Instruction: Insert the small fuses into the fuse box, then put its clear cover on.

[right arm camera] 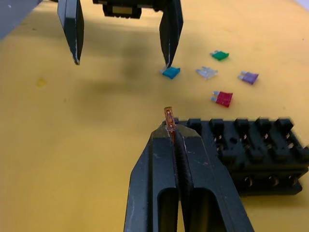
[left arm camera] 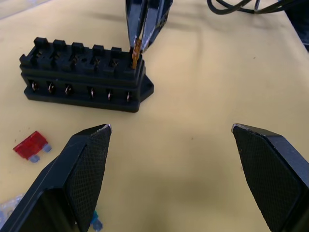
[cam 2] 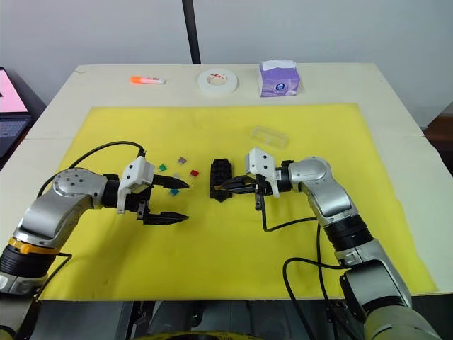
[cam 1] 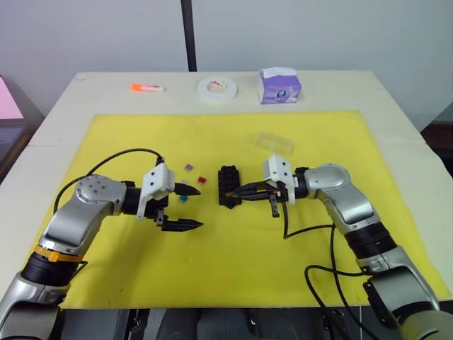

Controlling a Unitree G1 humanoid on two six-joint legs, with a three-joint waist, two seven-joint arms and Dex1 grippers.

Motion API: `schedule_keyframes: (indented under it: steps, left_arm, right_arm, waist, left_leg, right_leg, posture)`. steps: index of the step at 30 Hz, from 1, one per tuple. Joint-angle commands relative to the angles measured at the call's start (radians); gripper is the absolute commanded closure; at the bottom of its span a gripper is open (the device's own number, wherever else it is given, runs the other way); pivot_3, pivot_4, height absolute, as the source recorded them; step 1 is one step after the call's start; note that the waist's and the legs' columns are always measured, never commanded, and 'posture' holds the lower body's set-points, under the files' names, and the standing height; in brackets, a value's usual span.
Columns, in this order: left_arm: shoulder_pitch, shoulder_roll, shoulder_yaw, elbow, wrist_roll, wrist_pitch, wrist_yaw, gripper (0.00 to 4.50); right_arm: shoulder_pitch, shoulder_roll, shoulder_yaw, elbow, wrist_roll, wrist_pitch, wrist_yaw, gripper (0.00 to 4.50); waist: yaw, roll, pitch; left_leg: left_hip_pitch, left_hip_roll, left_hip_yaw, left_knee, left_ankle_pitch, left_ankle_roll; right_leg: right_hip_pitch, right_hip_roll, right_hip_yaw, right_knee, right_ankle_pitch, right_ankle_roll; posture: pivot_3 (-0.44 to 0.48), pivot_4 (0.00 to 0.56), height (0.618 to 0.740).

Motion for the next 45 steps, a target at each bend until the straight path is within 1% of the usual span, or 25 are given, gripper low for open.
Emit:
schedule_keyframes:
  steps: [1,10,19,24,30,37,45]
  left_arm:
    - [-0.014,0.001,0.019,-0.041,-0.018,0.019,0.008,0.30]
    - [-0.024,0.004,0.027,-0.064,-0.025,0.049,0.016,0.30]
    - [-0.036,-0.001,0.029,-0.066,-0.024,0.066,0.025,0.30]
    - [-0.036,-0.002,0.030,-0.070,-0.027,0.074,0.032,0.30]
    - [-0.037,-0.006,0.026,-0.070,-0.032,0.079,0.041,0.30]
    - [-0.035,-0.014,0.026,-0.066,-0.038,0.082,0.049,0.30]
    - [-0.021,-0.016,0.028,-0.069,-0.044,0.084,0.057,0.30]
  right_arm:
    - [0.007,0.001,-0.012,-0.032,0.006,0.007,0.009,4.50]
    - [0.000,0.016,-0.006,0.004,-0.032,-0.014,-0.024,4.50]
    - [-0.006,-0.005,0.025,0.000,-0.082,-0.007,-0.007,4.50]
    - [-0.024,-0.013,0.025,-0.024,-0.089,0.033,0.001,4.50]
    - [-0.054,-0.027,0.046,-0.066,-0.128,0.078,-0.007,4.50]
    - [-0.088,-0.050,0.074,-0.140,-0.145,0.178,0.002,4.50]
    - [-0.109,-0.065,0.088,-0.175,-0.177,0.203,-0.003,4.50]
  waist:
    - [0.000,0.000,0.000]
    - [0.000,0.000,0.000]
    - [0.000,0.000,0.000]
    - [0.000,0.000,0.000]
    - [0.001,0.000,0.000]
    - [0.001,0.000,0.000]
    - [0.001,0.000,0.000]
  left_leg:
    - [0.000,0.000,0.000,0.000,0.000,0.000]
    - [0.001,0.000,0.000,0.000,0.000,0.000]
    - [0.005,0.000,0.000,0.001,0.000,0.000]
    - [0.016,0.000,0.000,-0.001,0.000,0.000]
    - [0.016,0.000,0.000,-0.001,0.000,0.000]
    - [0.016,0.000,-0.001,-0.001,0.000,0.000]
    - [0.016,0.000,-0.001,-0.001,0.000,0.000]
  right_leg:
    - [0.000,0.000,0.000,0.000,0.000,0.000]
    - [0.001,0.000,0.000,0.000,0.000,0.000]
    - [0.005,0.000,0.000,0.001,0.000,0.000]
    - [0.016,0.000,0.000,-0.001,0.000,0.000]
    - [0.016,0.000,0.000,-0.001,0.000,0.000]
    - [0.016,0.000,0.000,-0.001,0.000,0.000]
    - [0.016,0.000,0.000,-0.002,0.000,0.000]
  posture:
    - [0.000,0.150,0.740]
    - [0.000,0.150,0.740]
    - [0.000,0.150,0.740]
    - [0.000,0.150,0.740]
    - [0.000,0.150,0.740]
    - [0.000,0.150,0.740]
    - [0.000,0.150,0.740]
